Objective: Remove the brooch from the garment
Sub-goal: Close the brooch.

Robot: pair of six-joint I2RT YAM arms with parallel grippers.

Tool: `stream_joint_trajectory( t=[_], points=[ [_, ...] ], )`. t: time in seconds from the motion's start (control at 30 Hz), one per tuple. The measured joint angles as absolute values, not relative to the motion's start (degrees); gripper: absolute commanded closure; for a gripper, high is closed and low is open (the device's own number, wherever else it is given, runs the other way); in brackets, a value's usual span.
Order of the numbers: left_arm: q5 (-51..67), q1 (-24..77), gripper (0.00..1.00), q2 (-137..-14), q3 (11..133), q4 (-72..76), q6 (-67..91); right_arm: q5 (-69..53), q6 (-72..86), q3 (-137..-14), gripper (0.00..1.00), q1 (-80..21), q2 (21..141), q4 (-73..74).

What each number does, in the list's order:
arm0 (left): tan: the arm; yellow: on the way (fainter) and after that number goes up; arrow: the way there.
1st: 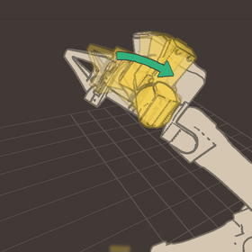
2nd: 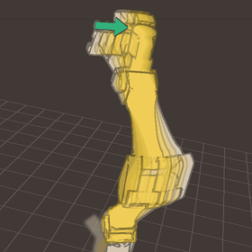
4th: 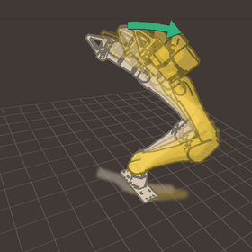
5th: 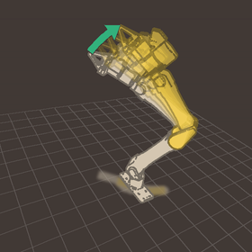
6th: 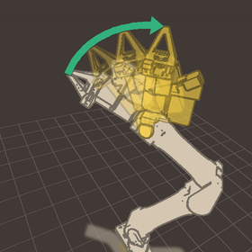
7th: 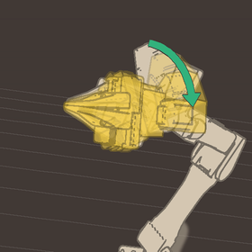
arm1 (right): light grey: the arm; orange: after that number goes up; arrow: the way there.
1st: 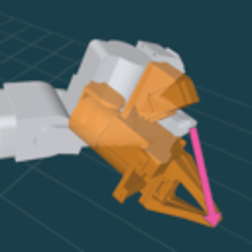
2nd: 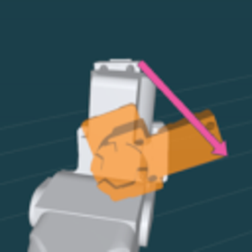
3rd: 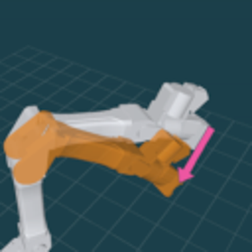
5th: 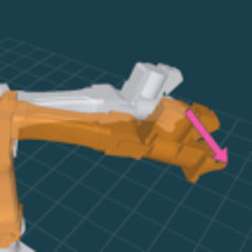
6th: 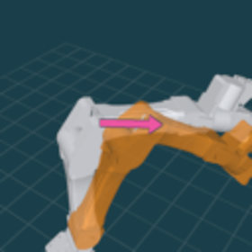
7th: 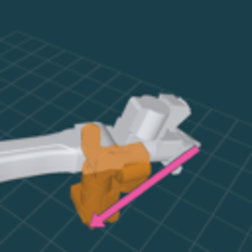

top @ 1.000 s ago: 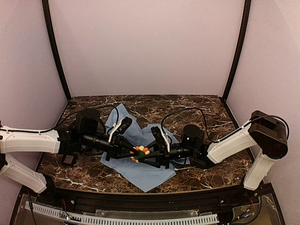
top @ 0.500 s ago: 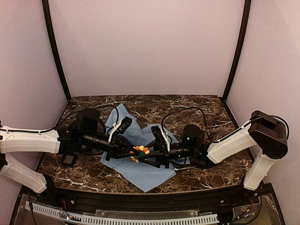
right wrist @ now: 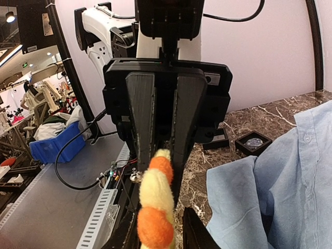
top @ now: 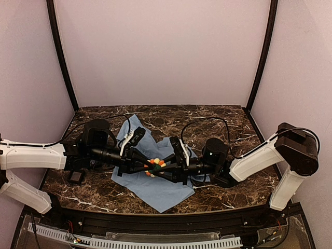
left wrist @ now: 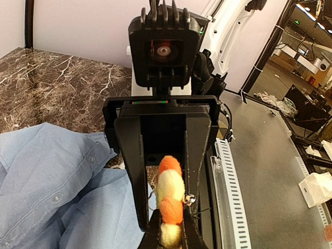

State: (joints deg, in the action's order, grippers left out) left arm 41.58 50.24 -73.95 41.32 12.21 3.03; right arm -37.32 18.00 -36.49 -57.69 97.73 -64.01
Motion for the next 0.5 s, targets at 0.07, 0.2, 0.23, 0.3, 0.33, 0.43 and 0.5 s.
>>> stream_joint_trajectory(
  t=[0.07, 0.2, 0.23, 0.3, 0.33, 0.43, 0.5],
  points=[
    [41.52, 50.24, 0.99, -73.93, 41.32, 12.45, 3.03, -36.84, 18.94, -35.83, 0.75, -57.69, 97.73, -65.71],
    [41.23, 50.24, 0.99, -73.73, 41.32, 12.69, 3.09, -36.23, 20.53, -34.76, 0.79, -57.71, 98.13, -69.01],
    [41.19, 50.24, 0.99, -73.71, 41.32, 12.82, 3.11, -36.25, 21.04, -34.68, 0.8, -57.71, 98.35, -69.87],
    [41.1, 50.24, 0.99, -73.56, 41.32, 12.93, 3.16, -36.25, 21.76, -34.63, 0.8, -57.74, 98.8, -71.11],
    [41.1, 50.24, 0.99, -73.49, 41.32, 12.91, 3.18, -36.27, 21.91, -34.63, 0.8, -57.74, 98.98, -71.48],
    [41.1, 50.24, 0.99, -73.41, 41.32, 12.91, 3.2, -36.34, 22.22, -34.63, 0.82, -57.74, 99.22, -72.18],
    [41.12, 50.24, 0.99, -73.41, 41.32, 12.91, 3.22, -36.34, 22.22, -34.63, 0.84, -57.74, 99.22, -72.18]
  ],
)
